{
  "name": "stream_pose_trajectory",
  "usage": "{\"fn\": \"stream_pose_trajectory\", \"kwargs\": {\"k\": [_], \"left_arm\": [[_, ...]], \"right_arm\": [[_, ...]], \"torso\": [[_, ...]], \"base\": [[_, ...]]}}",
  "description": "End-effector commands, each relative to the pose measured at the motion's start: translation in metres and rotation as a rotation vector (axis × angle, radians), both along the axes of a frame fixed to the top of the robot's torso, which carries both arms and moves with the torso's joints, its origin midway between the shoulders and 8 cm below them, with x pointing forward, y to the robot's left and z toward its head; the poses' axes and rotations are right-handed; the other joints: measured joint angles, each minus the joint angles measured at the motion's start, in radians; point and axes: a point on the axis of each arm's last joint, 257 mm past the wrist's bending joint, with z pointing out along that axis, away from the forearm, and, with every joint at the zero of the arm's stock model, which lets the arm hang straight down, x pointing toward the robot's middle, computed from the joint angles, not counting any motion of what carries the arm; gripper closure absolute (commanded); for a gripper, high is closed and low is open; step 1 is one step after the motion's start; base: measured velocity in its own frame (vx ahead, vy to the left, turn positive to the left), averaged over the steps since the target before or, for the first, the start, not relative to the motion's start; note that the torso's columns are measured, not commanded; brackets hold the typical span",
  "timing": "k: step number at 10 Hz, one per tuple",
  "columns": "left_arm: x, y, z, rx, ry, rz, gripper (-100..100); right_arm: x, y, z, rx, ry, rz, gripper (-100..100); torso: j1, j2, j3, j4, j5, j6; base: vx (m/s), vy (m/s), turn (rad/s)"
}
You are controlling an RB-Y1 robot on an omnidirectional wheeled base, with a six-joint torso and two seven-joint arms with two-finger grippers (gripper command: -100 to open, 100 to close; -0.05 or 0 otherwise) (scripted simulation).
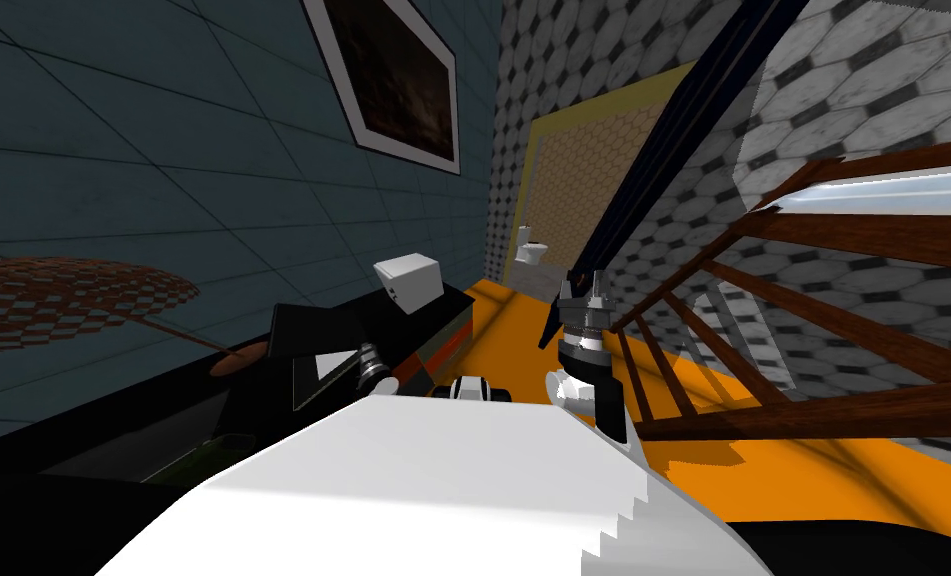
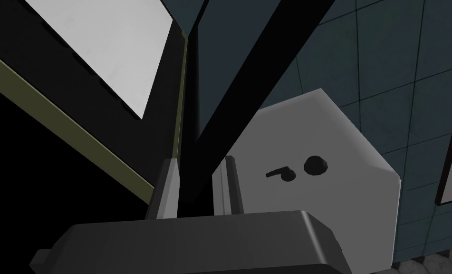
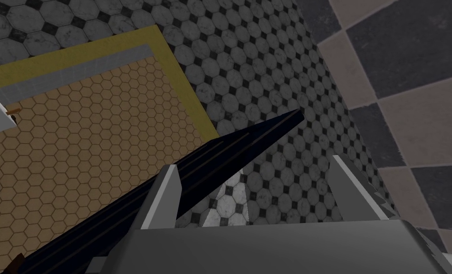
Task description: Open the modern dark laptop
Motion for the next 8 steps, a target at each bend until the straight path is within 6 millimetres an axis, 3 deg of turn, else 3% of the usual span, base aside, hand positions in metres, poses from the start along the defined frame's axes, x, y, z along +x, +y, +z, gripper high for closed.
{"fn": "stream_pose_trajectory", "kwargs": {"k": [1,6,7,8], "left_arm": [[-0.004,0.000,-0.003,-0.045,-0.042,0.009,100],[-0.009,0.004,0.000,-0.079,-0.101,0.025,100],[-0.002,0.004,0.005,-0.082,-0.102,0.019,-100],[0.005,0.004,0.010,-0.083,-0.100,0.012,-100]], "right_arm": [[0.000,0.000,0.000,0.000,0.000,0.000,0],[0.000,0.000,0.000,0.000,0.000,0.000,0],[0.000,0.000,0.000,0.000,0.000,0.000,0],[0.000,0.000,0.000,0.000,0.000,0.000,0]], "torso": [[0.000,-0.001,0.000,0.000,0.000,0.001],[-0.001,-0.001,-0.001,0.000,-0.001,0.000],[-0.002,-0.001,-0.002,0.000,-0.003,0.000],[-0.001,-0.002,-0.002,-0.002,-0.002,-0.001]], "base": [[-0.009,0.010,-0.028],[-0.008,0.007,-0.033],[-0.008,-0.017,0.039],[-0.012,-0.029,0.086]]}}
